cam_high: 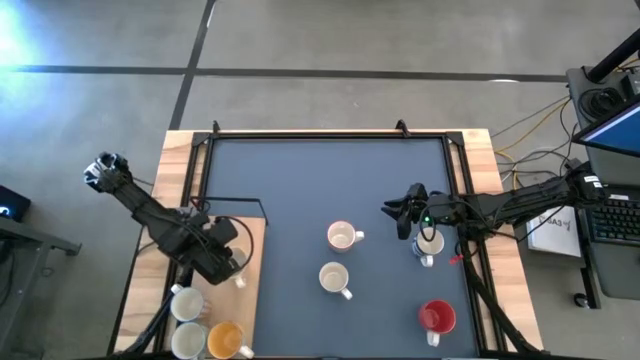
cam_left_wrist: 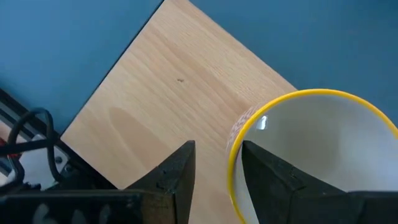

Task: Place coffee mugs
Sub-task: Put the patterned brown mug on the shelf

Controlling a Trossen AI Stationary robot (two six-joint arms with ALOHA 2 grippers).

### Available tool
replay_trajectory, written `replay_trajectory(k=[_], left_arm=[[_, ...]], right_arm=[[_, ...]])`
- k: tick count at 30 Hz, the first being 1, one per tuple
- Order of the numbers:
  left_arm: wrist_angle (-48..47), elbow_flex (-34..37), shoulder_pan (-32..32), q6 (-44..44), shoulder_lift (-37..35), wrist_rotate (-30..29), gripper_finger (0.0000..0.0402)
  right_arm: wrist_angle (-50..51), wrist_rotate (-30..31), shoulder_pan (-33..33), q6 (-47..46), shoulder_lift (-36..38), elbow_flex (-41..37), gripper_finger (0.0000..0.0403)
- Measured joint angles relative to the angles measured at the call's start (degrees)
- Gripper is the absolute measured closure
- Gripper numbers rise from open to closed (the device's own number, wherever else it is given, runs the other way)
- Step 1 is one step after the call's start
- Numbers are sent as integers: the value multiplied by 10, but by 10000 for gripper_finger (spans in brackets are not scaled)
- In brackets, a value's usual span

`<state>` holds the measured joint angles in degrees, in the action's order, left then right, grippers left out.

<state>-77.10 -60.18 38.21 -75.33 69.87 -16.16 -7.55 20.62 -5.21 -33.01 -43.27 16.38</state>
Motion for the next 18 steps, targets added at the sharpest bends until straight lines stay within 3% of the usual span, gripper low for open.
replay_trajectory(k=[11,18], left_arm=[[72,50,-6,13,0,2,293],[77,52,-5,-24,0,24,384]], right_arm=[[0,0,0,0,0,0,296],[0,0,0,0,0,0,296]])
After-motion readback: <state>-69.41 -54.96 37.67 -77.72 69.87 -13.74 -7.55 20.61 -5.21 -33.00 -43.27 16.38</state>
